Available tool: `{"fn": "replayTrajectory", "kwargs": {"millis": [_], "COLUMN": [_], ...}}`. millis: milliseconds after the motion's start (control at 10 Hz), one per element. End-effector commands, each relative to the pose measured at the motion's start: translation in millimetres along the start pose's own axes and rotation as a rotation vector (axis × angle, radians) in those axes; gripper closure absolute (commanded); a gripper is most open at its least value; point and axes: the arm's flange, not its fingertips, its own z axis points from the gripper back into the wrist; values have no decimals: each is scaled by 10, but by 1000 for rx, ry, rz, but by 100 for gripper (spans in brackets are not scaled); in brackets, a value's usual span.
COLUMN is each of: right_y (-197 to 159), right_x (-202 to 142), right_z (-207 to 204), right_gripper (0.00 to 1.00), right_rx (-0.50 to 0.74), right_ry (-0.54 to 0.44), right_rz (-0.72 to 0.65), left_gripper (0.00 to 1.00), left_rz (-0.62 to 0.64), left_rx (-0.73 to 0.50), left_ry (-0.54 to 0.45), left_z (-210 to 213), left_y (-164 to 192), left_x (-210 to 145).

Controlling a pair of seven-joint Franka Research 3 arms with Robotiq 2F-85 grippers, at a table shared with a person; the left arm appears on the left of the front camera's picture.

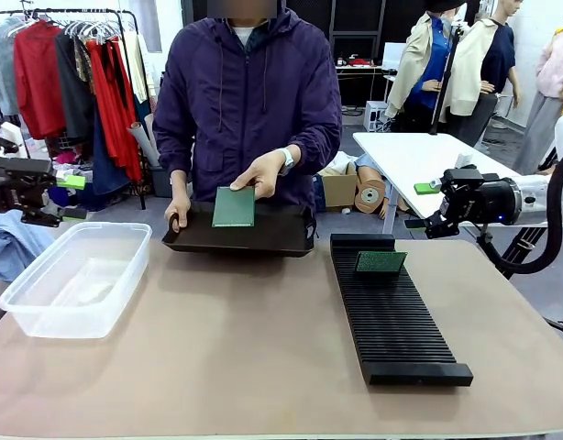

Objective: Sort PCBs into racks and boxes based on the side picked up.
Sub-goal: Pick up the Blank PCB handed by the Human.

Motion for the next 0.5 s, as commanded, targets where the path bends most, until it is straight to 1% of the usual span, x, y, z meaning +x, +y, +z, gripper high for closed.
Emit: {"fn": "replayTrajectory", "kwargs": {"millis": [0, 400], "right_y": [9, 9], "right_x": [6, 6], "right_z": [-16, -16], "right_gripper": [0, 0], "right_rx": [-5, -5], "right_ry": [1, 1], "right_rz": [9, 9], "left_gripper": [0, 0], "left_rz": [-17, -61], "left_rx": [-11, -11], "left_ry": [39, 104], "left_z": [-197, -835], "left_y": [-36, 78], "left_x": [118, 392]}}
